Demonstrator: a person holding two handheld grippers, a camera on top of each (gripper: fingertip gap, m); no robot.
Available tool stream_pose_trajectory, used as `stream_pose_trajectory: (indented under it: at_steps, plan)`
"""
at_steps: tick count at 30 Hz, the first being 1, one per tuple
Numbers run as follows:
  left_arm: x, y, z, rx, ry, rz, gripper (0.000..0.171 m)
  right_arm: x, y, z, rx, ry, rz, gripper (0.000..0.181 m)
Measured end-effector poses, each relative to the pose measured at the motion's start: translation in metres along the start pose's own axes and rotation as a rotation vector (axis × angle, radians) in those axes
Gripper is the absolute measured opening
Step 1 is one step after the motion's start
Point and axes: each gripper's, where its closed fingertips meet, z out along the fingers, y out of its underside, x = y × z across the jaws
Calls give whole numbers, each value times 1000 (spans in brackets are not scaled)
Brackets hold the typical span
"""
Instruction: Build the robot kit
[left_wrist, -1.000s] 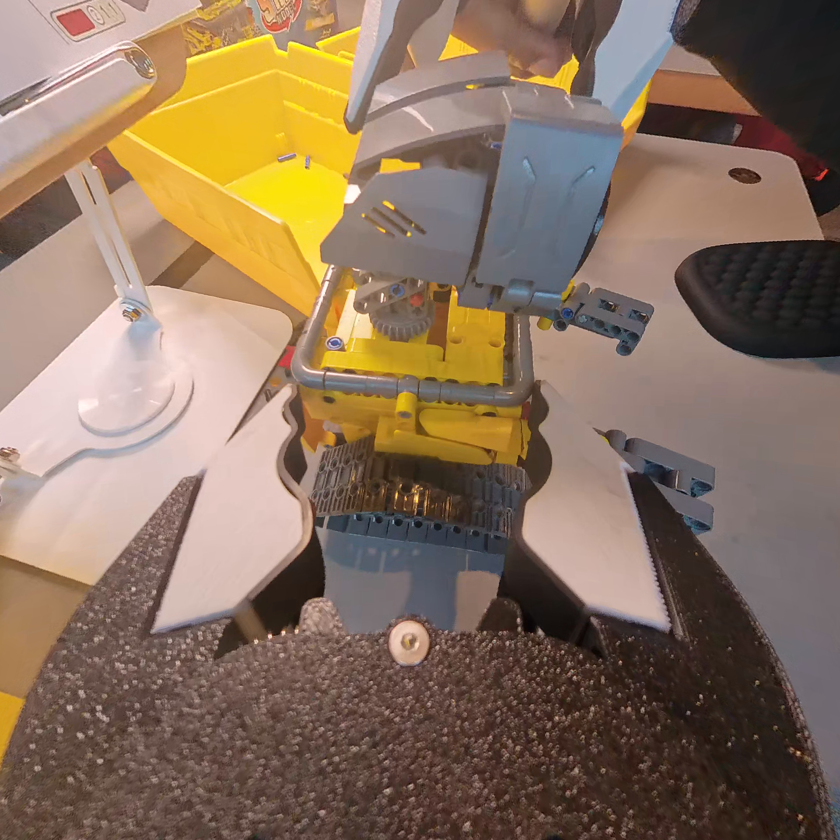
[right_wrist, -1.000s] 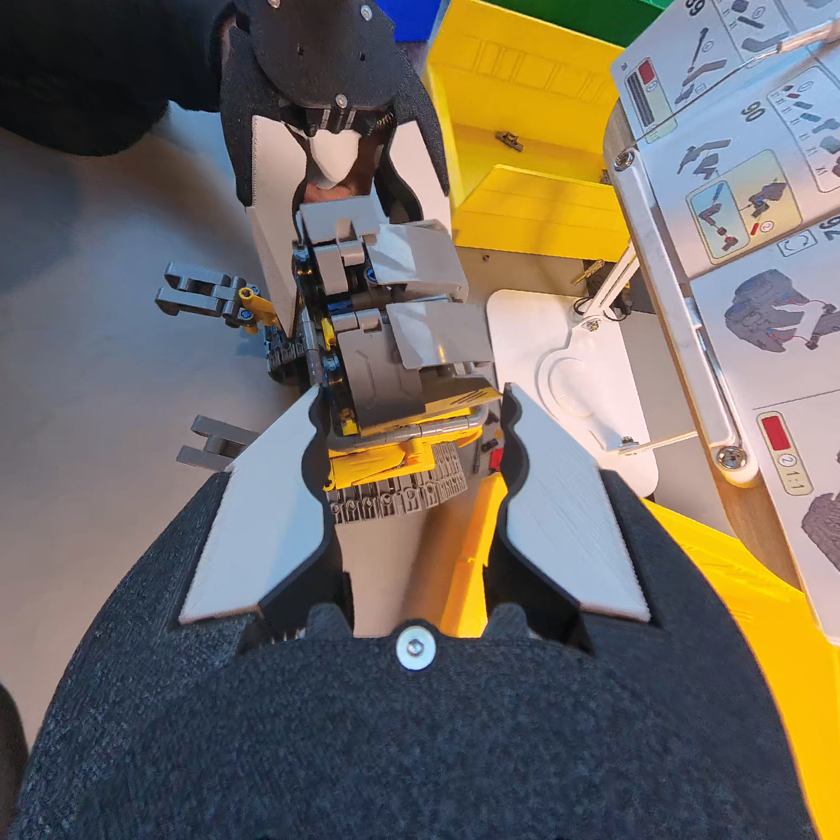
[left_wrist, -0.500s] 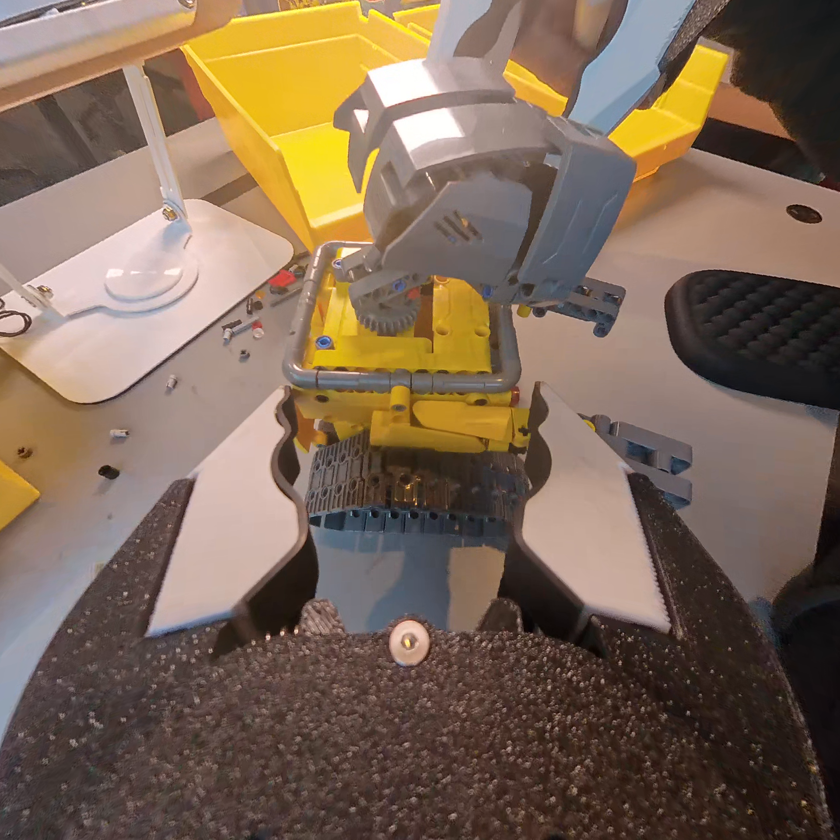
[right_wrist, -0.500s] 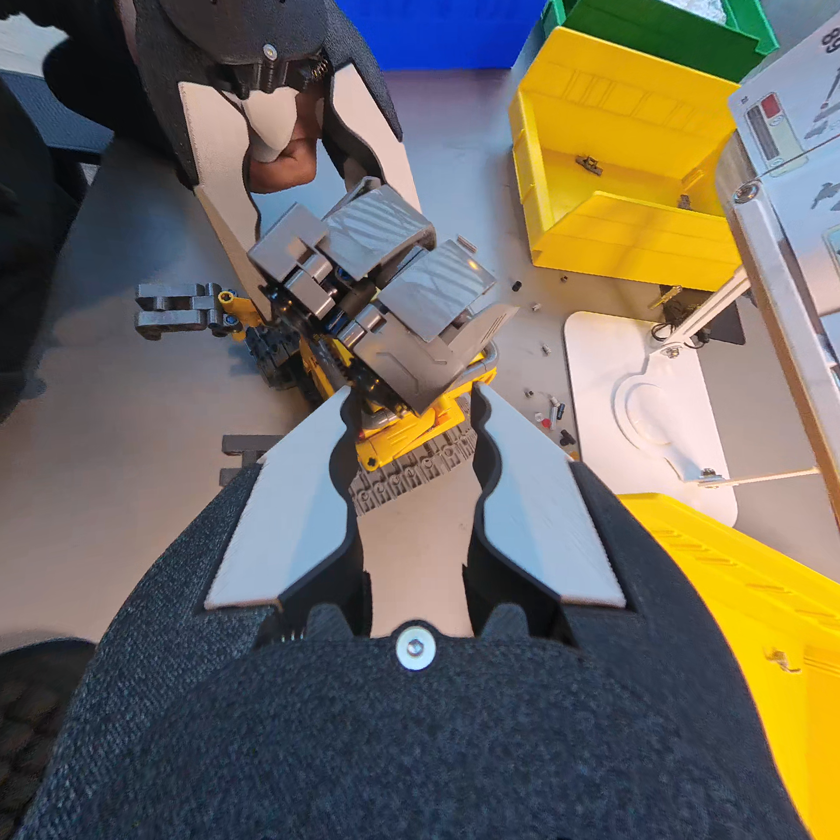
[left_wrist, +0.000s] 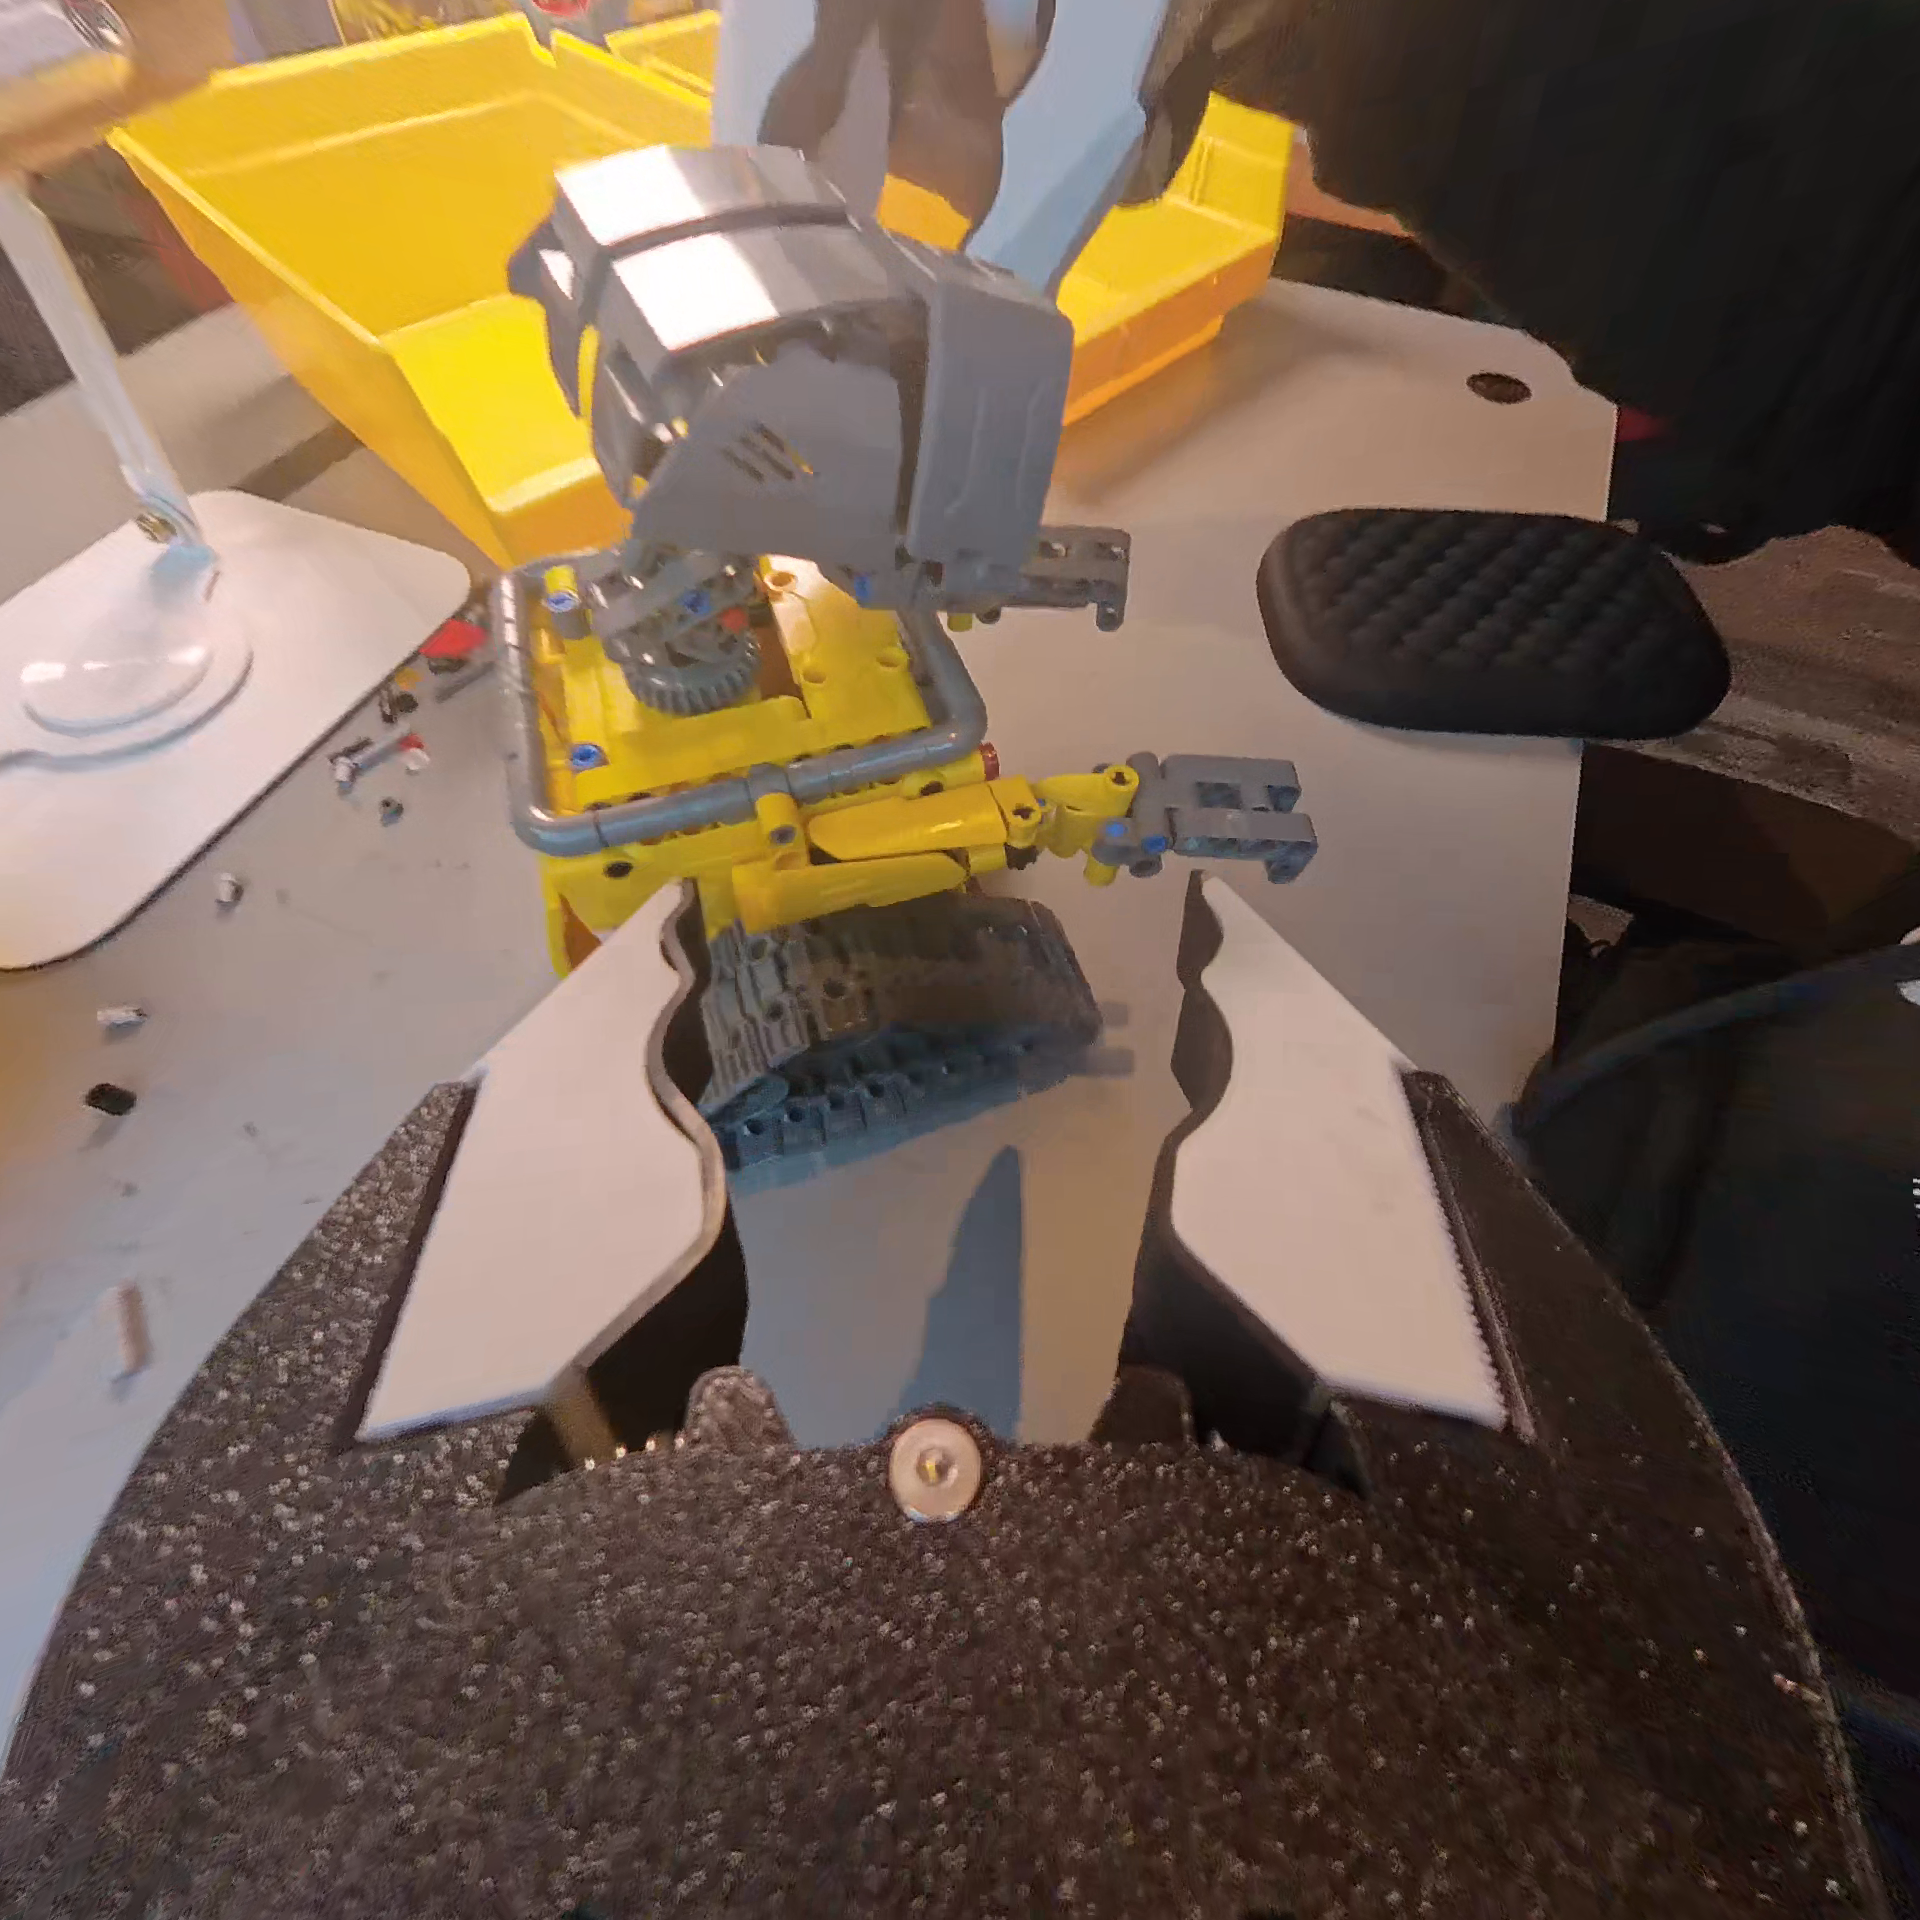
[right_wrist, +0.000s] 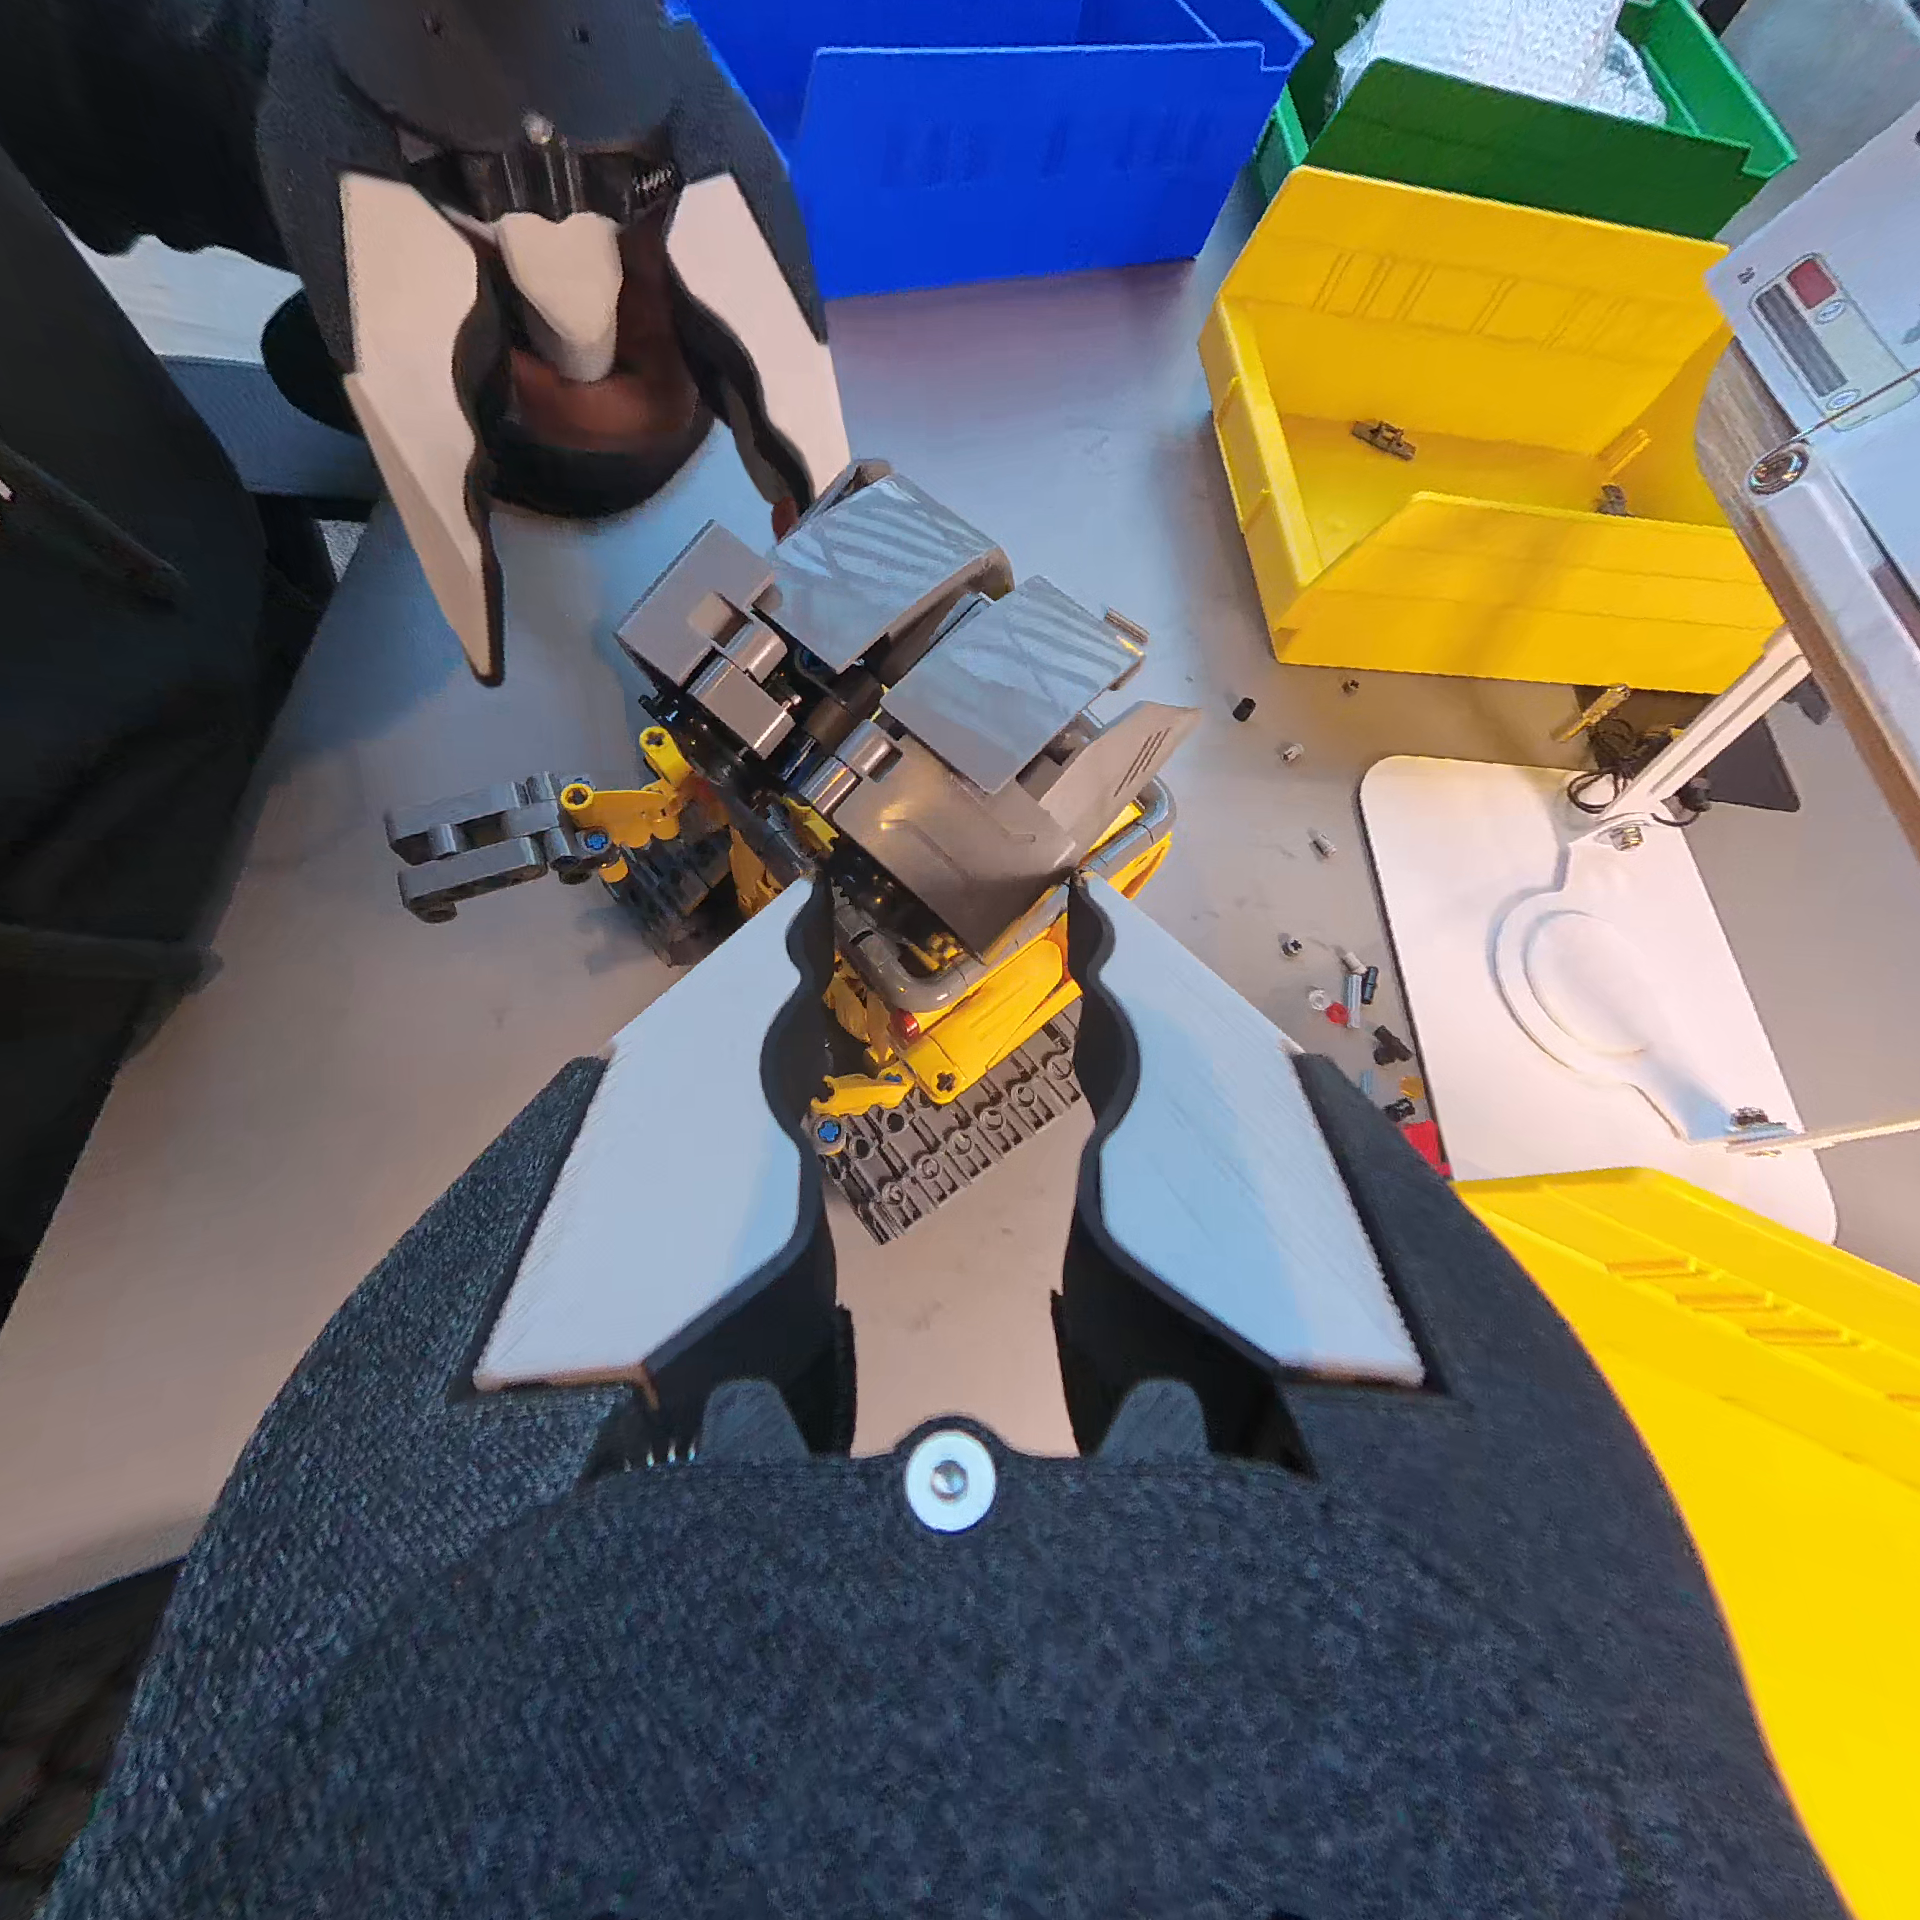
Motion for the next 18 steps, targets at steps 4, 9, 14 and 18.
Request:
stream_pose_trajectory:
  at_steps: [4,9,14,18]
  plan:
    - [-36,-6,-2,25,-34,70,86,-2,3,2,-2,-6,13,45]
    - [-38,0,20,29,72,79,88,-2,3,5,-12,-6,22,45]
    - [-35,2,16,47,-6,57,81,-1,5,4,-8,-3,33,42]
    - [-28,7,9,29,-106,33,75,-1,7,5,-11,-6,38,41]
